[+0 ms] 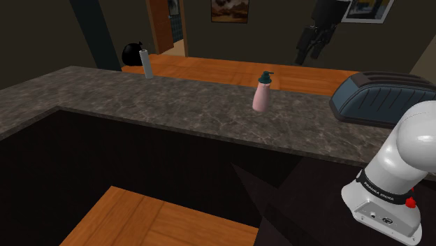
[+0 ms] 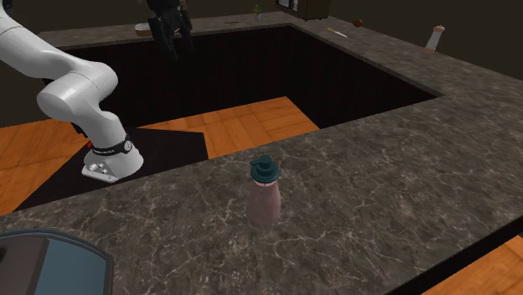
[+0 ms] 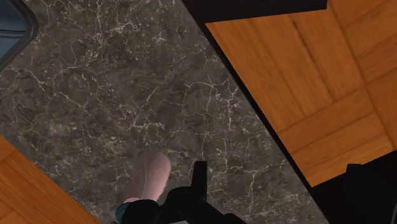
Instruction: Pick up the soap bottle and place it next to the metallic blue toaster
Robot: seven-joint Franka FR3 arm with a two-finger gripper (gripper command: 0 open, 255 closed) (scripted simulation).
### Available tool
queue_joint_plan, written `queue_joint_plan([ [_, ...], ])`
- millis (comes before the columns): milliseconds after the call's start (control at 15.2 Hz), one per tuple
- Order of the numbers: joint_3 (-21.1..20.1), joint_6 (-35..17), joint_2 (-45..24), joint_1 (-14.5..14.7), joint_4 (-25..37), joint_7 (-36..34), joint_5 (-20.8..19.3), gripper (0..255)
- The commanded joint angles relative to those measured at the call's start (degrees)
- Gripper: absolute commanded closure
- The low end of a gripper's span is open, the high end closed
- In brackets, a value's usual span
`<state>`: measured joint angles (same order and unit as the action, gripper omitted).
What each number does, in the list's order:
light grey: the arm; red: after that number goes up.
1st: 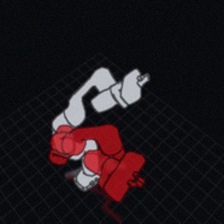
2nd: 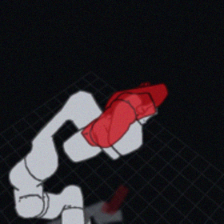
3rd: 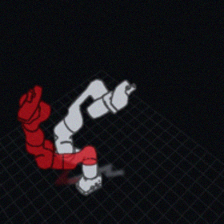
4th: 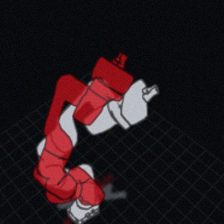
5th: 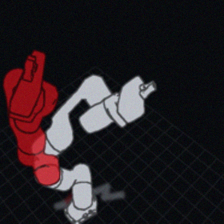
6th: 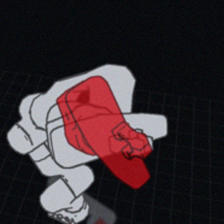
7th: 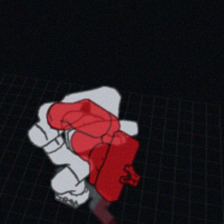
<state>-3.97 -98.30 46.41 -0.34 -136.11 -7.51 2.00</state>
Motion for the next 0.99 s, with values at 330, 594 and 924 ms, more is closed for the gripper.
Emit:
queue_joint_plan([
  [330, 3.03, -11.35, -3.21, -1.98, -5.16, 2.31, -1.66, 0],
  [594, 5.58, -20.68, -7.5, -3.49, -7.79, 4.17, -2.65, 0],
  [924, 8.99, -32.3, -14.83, -4.94, -9.06, 6.73, -3.12, 0],
])
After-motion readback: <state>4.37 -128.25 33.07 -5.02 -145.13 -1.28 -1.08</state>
